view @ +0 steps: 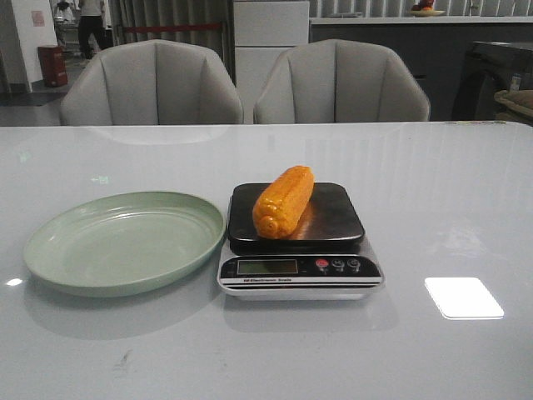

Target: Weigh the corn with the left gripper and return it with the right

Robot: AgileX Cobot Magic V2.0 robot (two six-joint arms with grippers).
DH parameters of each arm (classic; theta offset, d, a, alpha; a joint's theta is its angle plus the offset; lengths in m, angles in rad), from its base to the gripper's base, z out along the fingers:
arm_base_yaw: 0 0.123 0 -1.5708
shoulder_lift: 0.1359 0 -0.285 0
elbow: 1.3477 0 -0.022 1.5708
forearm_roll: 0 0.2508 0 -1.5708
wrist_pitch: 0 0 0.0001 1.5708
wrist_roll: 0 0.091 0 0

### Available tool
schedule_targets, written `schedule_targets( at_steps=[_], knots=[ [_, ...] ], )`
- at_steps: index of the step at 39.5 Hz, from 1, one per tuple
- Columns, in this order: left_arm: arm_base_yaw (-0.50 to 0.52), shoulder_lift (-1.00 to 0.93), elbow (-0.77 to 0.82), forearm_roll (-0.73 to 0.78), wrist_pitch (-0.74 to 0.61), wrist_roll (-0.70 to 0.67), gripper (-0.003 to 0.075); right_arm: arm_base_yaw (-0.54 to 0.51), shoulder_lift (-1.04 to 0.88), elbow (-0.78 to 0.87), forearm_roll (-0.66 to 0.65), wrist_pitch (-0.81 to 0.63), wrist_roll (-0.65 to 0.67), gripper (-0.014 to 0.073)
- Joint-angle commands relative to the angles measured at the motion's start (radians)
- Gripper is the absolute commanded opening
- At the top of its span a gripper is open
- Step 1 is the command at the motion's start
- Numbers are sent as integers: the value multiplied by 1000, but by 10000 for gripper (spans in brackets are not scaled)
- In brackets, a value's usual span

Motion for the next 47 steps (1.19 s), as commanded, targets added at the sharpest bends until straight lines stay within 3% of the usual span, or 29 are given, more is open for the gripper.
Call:
schedule_targets(
  at_steps=[1,10,23,27,36,47],
  knots=[
    [0,-4,-22,3,-73,1,113,1,99,-130,0,0,0,158],
    [0,-4,-22,3,-73,1,113,1,299,-309,0,216,0,158],
    [0,-4,-22,3,-73,1,113,1,334,-307,1,269,0,168],
    [0,-4,-22,3,-73,1,113,2,353,-310,1,316,0,240],
    [0,-4,-22,3,-73,1,113,84,428,-344,1,325,-3,614],
    [0,-4,-22,3,-73,1,113,199,640,-496,97,396,-3,608]
  ],
)
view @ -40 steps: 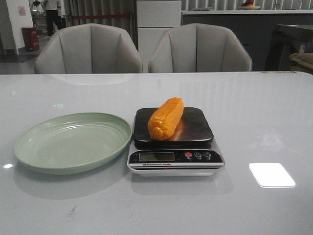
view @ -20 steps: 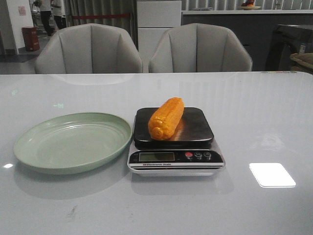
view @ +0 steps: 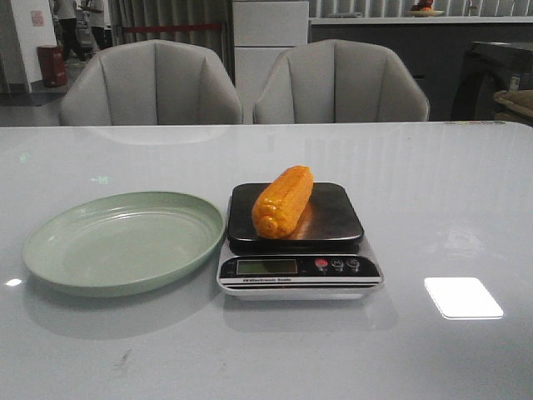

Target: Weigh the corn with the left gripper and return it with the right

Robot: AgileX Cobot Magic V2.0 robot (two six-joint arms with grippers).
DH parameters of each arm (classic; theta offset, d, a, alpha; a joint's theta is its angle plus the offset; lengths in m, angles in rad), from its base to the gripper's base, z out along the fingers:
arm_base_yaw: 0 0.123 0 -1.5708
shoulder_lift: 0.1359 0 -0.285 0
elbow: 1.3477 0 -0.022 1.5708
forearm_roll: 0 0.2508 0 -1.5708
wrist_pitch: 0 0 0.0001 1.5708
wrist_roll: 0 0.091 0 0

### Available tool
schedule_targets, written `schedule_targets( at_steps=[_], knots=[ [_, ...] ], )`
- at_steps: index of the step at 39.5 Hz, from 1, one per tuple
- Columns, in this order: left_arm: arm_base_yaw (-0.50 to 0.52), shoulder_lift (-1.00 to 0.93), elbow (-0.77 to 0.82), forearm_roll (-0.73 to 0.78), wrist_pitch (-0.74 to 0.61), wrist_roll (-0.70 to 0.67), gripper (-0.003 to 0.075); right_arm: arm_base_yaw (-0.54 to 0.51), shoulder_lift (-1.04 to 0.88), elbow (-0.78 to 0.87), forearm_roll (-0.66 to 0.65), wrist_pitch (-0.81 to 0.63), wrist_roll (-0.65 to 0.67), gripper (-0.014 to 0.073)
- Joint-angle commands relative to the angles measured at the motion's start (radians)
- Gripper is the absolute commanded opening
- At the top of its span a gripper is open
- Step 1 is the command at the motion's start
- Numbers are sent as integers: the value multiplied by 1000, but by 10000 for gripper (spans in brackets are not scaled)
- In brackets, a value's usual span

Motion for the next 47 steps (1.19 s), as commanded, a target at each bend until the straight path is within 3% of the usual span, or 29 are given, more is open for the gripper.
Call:
schedule_targets(
  at_steps=[1,10,23,36,47],
  knots=[
    [0,-4,-22,3,-73,1,113,37,92,-108,61,-28,-5,608],
    [0,-4,-22,3,-73,1,113,108,357,-345,139,89,-2,608],
    [0,-4,-22,3,-73,1,113,196,789,-739,128,240,132,608],
    [0,-6,-22,3,-73,1,113,277,1140,-1063,-51,430,456,608],
    [0,-10,-22,3,-73,1,113,300,1327,-1209,-60,560,621,608]
  ],
)
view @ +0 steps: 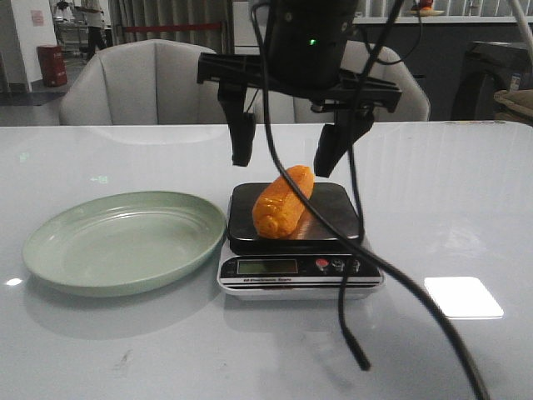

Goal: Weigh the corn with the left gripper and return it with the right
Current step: 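Lower the right gripper over the corn on the scale and grasp it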

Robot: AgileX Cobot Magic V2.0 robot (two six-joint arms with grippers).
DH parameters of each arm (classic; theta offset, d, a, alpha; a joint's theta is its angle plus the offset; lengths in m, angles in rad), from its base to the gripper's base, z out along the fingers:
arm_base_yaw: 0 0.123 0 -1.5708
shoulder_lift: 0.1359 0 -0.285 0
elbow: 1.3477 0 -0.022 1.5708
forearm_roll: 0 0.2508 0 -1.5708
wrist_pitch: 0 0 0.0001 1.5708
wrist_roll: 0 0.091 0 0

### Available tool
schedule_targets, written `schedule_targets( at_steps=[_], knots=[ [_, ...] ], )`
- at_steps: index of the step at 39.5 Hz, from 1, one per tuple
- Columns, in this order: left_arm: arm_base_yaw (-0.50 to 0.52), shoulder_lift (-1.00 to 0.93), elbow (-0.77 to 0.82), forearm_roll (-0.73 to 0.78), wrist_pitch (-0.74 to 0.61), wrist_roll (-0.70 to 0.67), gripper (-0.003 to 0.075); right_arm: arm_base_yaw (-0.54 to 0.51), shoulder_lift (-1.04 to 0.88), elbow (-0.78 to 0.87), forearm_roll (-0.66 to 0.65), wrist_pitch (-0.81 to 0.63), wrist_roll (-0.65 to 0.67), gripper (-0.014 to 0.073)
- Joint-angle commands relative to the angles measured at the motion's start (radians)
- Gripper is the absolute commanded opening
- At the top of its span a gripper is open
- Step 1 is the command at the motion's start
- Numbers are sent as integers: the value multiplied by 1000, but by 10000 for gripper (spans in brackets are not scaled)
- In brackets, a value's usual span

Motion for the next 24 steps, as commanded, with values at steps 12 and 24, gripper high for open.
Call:
schedule_targets(
  at_steps=[12,24],
  knots=[
    [0,-10,-22,3,-73,1,113,-1,58,-59,-24,16,99,438],
    [-2,-10,-22,3,-77,1,113,20,64,-135,-11,8,75,205]
  ],
)
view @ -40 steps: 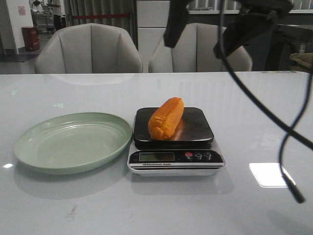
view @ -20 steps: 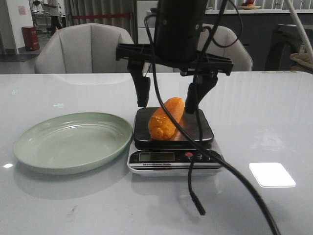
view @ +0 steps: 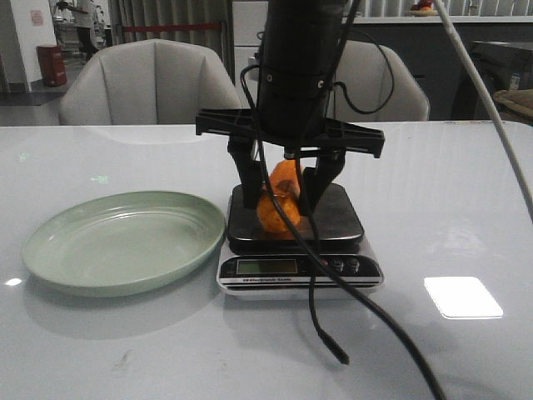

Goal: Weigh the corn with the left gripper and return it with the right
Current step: 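Lower the right gripper over the corn on the scale and grasp it, then carry the corn with the right gripper back onto the green plate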

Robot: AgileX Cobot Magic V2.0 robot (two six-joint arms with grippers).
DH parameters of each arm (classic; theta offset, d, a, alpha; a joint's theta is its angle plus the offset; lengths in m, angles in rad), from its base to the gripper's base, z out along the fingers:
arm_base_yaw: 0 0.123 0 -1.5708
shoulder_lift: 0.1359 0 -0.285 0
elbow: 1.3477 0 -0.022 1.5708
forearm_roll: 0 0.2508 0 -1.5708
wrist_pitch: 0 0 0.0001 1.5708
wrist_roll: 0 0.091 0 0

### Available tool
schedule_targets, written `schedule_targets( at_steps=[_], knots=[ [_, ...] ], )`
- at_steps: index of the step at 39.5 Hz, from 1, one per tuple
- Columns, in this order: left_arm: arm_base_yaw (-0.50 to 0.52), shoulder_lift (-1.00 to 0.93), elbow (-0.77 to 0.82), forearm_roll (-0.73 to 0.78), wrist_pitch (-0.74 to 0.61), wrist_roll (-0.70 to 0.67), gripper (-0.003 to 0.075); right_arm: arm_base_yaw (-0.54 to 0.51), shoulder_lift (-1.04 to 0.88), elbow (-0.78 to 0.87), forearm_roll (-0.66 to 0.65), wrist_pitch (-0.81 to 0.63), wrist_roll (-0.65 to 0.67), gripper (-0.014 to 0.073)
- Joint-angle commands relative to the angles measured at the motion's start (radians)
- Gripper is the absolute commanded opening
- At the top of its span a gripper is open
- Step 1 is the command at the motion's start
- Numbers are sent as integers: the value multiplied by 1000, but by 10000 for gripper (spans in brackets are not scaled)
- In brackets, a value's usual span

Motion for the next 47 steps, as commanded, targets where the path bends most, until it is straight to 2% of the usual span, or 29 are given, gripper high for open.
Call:
schedule_targets(
  at_steps=[1,19,23,28,31,34,39,44,47],
  knots=[
    [-2,-10,-22,3,-77,1,113,22,-61,-78,3,-13,-20,205],
    [-2,-10,-22,3,-91,1,113,220,9,-103,40,-277,-21,223],
    [-2,-10,-22,3,-91,1,113,235,43,-103,76,-313,-21,288],
    [-2,-10,-22,1,-91,1,113,244,69,-103,91,-335,-21,437],
    [-2,-10,-22,1,-91,1,113,243,72,-103,91,-335,-21,519],
    [-2,-10,-22,1,-91,1,113,233,66,-106,90,-332,-21,559],
    [-2,-10,-22,1,-91,1,113,204,52,-146,87,-255,-21,561],
    [-2,-10,-22,1,-91,1,113,151,22,-191,83,-120,-30,561],
    [-2,-10,-22,1,-91,1,113,114,-6,-210,83,-32,-93,561]
  ],
)
